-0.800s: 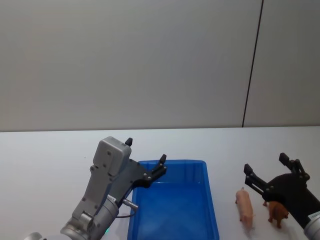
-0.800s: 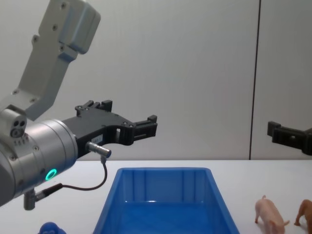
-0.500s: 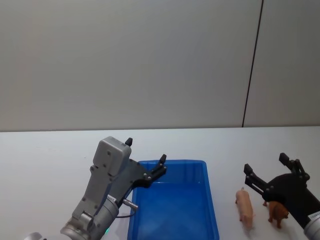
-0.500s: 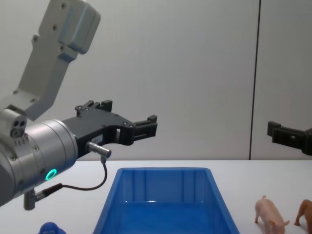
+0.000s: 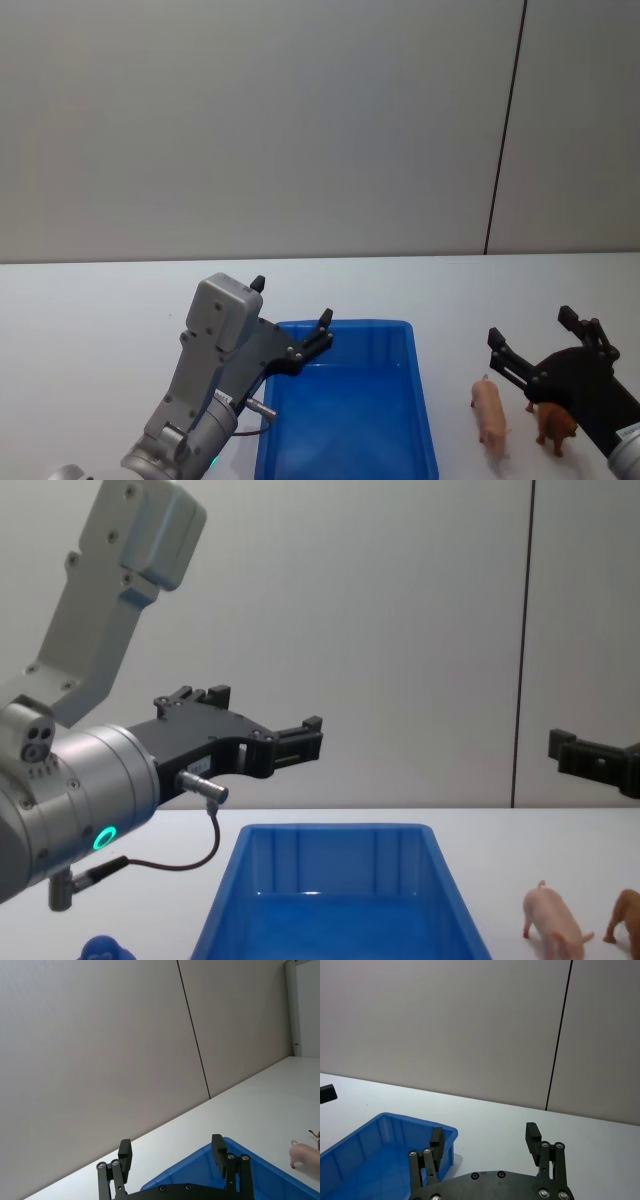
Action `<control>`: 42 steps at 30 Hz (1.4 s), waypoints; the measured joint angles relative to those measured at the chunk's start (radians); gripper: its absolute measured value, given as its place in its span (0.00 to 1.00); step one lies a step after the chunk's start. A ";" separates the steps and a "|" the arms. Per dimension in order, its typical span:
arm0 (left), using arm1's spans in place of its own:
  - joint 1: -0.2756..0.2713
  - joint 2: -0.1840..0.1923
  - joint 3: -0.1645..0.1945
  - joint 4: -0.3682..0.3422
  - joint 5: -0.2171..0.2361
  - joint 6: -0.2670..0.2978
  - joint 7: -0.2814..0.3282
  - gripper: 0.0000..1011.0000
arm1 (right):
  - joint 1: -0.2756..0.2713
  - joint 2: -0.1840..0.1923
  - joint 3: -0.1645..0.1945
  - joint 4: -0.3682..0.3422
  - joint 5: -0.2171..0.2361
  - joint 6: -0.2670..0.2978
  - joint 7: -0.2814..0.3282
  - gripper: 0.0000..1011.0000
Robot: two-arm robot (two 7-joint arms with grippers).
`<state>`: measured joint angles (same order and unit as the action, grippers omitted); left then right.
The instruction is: Pick up the two dolls from the table and place them into the box.
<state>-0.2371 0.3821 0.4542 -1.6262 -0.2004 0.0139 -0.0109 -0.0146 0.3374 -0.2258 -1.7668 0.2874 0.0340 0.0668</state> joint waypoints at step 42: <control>0.000 0.000 0.000 0.000 0.000 0.000 0.000 0.99 | -0.028 0.037 0.040 0.070 0.028 0.089 -0.030 0.99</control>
<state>-0.2371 0.3821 0.4542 -1.6262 -0.2004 0.0139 -0.0109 -0.0429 0.3746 -0.1860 -1.6969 0.3151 0.1230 0.0371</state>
